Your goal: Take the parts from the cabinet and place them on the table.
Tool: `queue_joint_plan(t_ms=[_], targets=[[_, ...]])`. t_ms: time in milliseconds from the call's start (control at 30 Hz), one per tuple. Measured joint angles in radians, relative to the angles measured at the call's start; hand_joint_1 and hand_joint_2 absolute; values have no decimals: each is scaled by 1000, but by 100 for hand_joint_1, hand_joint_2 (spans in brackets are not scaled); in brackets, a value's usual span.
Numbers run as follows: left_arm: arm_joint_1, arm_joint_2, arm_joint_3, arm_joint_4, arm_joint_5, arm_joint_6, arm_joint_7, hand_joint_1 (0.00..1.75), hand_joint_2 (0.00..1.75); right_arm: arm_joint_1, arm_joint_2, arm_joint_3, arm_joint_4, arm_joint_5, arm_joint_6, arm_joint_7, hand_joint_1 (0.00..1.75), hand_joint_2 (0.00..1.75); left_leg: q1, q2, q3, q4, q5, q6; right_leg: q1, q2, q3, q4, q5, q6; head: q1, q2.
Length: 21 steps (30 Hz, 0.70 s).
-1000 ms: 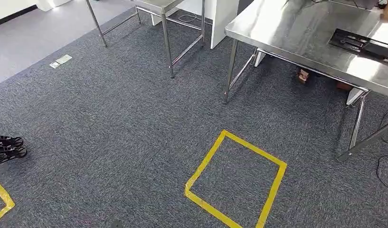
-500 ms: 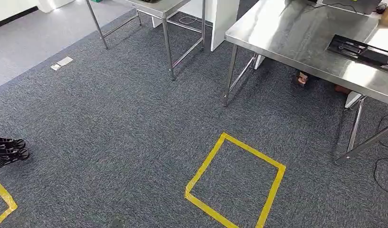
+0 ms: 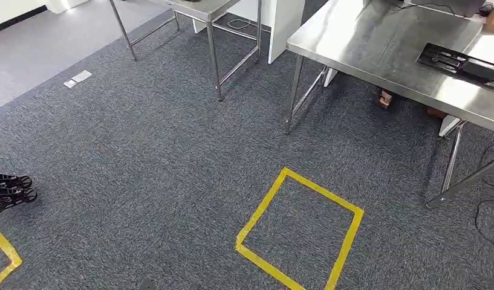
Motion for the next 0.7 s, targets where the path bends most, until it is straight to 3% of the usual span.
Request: queue_joint_plan(t_ms=[100, 433, 700], targets=[[0, 0, 0, 0, 1, 5, 0, 0, 175, 0, 0, 0, 0, 0, 9, 8, 0, 0, 1, 0, -29, 55, -28, 3, 1, 0, -35, 55, -27, -2, 1, 0], [3, 0, 0, 0, 14, 15, 0, 0, 175, 1, 3, 0, 0, 23, -13, 16, 0, 0, 1, 0, -76, 133, -52, 8, 2, 0, -74, 123, -48, 4, 0, 0], [4, 0, 0, 0, 15, 15, 0, 0, 175, 1, 6, 0, 0, 23, -13, 16, 0, 0, 1, 0, -80, 141, -55, 10, 2, 0, -77, 130, -51, 6, 0, 0]])
